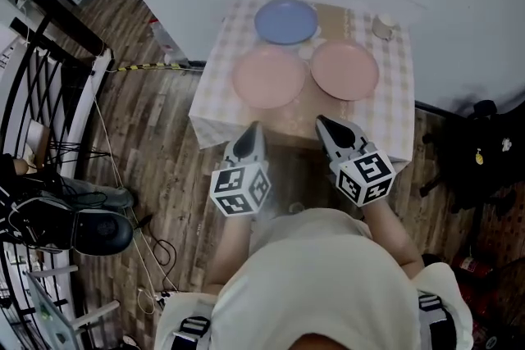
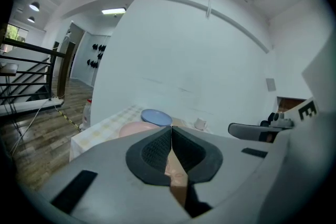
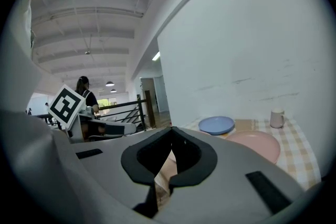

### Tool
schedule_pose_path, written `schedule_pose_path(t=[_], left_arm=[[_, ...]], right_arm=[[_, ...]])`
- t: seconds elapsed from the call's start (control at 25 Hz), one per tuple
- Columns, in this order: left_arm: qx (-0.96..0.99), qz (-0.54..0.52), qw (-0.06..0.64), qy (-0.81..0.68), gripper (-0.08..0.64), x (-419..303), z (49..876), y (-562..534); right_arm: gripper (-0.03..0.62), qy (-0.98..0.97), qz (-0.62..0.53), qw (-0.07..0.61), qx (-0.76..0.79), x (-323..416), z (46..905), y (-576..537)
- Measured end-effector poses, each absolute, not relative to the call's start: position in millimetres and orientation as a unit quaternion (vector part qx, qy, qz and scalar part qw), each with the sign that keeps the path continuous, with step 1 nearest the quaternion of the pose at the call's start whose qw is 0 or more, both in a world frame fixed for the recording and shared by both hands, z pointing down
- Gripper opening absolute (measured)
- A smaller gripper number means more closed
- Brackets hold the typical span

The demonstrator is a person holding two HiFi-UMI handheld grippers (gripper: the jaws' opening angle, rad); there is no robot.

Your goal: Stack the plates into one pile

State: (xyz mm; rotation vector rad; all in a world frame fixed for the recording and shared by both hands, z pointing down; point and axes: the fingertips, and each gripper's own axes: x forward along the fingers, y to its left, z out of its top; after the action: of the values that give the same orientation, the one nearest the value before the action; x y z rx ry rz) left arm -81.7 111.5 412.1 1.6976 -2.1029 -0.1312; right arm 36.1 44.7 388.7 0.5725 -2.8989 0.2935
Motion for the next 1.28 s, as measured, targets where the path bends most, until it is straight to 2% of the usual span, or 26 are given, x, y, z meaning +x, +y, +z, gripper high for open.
schedule_pose_path(t=[0.68, 1.28], left_arm=[[0.572, -0.031, 0.246, -0.782, 0.003, -140, 460, 100], [0.562, -0.010, 0.261, -0.785, 0.004, -211, 472, 38]], right_arm=[[0.000, -0.971, 0.104, 0.117, 0.180, -7, 420, 24], [0.000, -0.972, 0.101, 0.134, 0.167, -76, 429, -57]])
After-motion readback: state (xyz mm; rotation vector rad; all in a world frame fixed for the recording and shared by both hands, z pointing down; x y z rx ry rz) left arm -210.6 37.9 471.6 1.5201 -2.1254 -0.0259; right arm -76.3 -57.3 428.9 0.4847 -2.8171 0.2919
